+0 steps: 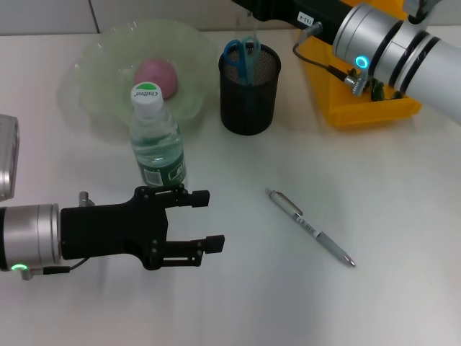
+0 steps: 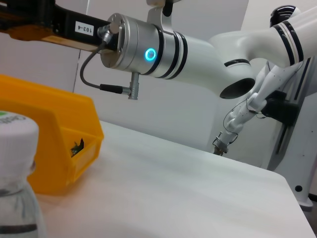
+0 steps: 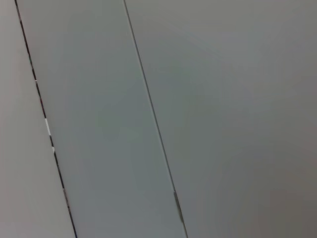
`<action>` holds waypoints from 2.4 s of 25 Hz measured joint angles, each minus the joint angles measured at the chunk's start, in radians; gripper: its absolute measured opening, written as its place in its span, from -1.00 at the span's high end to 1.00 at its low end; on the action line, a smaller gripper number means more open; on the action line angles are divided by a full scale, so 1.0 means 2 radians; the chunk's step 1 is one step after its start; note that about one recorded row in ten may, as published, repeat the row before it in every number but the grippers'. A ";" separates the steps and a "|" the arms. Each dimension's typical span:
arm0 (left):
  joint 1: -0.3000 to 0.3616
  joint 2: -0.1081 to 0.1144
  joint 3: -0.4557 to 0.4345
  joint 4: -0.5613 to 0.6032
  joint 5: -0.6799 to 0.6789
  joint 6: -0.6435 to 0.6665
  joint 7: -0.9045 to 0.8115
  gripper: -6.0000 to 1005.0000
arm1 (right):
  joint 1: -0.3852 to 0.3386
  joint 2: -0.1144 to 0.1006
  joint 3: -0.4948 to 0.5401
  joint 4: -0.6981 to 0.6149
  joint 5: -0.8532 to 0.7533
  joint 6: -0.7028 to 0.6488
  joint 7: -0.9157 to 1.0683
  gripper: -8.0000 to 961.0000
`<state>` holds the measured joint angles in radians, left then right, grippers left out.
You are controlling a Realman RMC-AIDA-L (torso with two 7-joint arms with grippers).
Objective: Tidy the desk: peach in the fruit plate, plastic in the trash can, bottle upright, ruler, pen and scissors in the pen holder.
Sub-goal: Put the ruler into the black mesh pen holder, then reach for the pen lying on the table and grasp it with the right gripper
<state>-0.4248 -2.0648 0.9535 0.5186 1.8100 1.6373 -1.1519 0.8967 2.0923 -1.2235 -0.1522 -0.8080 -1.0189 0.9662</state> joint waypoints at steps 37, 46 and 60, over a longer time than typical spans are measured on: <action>0.007 0.007 0.004 0.025 0.041 0.027 -0.008 -0.57 | -0.105 -0.004 -0.154 -0.615 -0.861 -0.290 0.944 -0.26; 0.011 0.004 0.004 0.025 0.044 0.027 -0.002 -0.57 | -0.087 -0.002 -0.197 -0.538 -0.872 -0.241 0.954 -0.25; 0.018 0.003 0.005 0.025 0.044 0.038 0.001 -0.57 | -0.062 -0.002 -0.282 -0.512 -0.875 -0.201 0.991 -0.25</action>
<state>-0.3892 -2.0587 0.9634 0.5691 1.8977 1.7126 -1.1506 0.7725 2.0888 -1.7882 -1.1756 -2.5570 -1.4216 2.9479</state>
